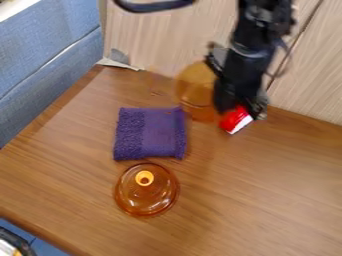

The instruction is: Move brown beaker to right top side

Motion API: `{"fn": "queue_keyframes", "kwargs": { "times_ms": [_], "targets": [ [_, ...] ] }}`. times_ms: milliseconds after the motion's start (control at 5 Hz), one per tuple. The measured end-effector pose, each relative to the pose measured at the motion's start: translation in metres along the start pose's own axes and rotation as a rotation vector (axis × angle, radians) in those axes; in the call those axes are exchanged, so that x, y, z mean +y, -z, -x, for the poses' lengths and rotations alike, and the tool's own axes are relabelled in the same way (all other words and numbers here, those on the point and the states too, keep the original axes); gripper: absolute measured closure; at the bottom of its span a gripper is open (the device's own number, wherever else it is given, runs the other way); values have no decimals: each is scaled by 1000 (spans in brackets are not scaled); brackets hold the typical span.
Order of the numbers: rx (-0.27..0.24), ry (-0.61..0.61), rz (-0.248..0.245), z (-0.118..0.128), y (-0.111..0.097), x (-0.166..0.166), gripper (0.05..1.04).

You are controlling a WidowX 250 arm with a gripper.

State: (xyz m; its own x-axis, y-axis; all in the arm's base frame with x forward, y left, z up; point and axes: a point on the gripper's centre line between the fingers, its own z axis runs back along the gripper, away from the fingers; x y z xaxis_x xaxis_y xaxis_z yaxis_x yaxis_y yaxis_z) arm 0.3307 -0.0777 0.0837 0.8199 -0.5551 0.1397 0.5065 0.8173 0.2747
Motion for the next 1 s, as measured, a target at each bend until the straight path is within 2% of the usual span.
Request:
{"fn": "queue_keyframes", "kwargs": {
  "times_ms": [200, 400, 600, 800, 1000],
  "targets": [
    [-10, 117, 23, -10, 3, -41, 1015],
    [16, 173, 49, -8, 15, -60, 1015],
    [79, 208, 62, -2, 39, -72, 1015],
    [102, 220, 59, -3, 51, -75, 1015],
    [98, 215, 57, -5, 51, -74, 987]
  ]
}}
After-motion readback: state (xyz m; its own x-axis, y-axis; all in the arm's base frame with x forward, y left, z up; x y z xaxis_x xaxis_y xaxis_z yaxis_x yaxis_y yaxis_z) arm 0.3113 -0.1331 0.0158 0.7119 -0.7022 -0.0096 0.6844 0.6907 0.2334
